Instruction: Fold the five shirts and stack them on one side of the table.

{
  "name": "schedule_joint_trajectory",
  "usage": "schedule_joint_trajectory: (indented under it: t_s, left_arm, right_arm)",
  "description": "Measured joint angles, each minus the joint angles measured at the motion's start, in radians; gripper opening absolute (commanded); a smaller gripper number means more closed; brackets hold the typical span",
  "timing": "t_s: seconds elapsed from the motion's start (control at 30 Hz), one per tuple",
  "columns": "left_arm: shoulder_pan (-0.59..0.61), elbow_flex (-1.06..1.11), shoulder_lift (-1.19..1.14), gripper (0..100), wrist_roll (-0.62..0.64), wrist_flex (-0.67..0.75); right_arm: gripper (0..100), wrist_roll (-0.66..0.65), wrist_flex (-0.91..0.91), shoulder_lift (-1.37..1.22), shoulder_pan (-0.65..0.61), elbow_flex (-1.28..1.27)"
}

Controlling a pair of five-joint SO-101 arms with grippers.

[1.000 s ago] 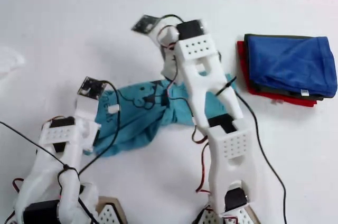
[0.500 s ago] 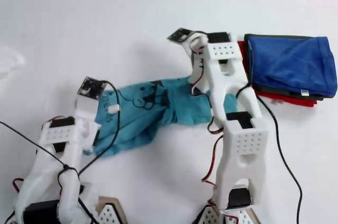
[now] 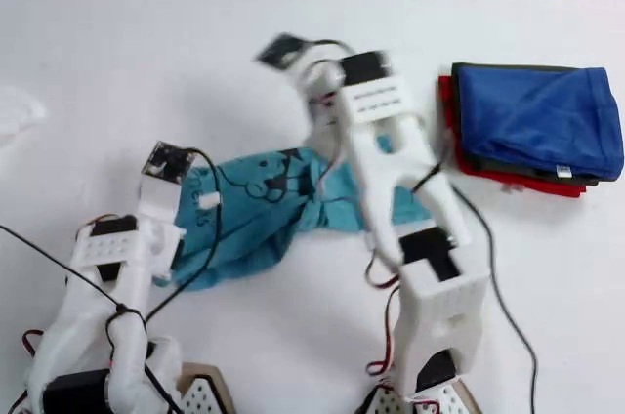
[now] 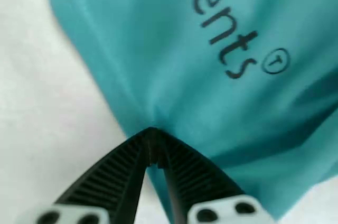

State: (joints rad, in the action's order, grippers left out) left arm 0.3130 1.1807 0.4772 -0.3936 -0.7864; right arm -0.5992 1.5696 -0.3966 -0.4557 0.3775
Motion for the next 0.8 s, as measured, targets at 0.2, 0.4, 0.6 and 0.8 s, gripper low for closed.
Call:
schedule_joint_trajectory:
  t_s: [0.2,0.4,0.6,0.8]
  left_arm:
    - [0.009,-0.018,0.000,3,0.000,-0.031]
    - [0.012,-0.018,0.000,3,0.000,-0.040]
    - [0.012,-0.026,0.000,3,0.000,-0.061]
    - [0.015,-0.080,0.000,3,0.000,-0.135]
  right_arm:
    - [1.9,0.060,-0.147,-0.040,-0.094,-0.132]
    - [1.9,0.068,-0.163,-0.054,-0.141,-0.212]
    - [1.9,0.068,-0.163,-0.054,-0.147,-0.356]
    - [1.9,0.068,-0.176,0.048,-0.147,-0.483]
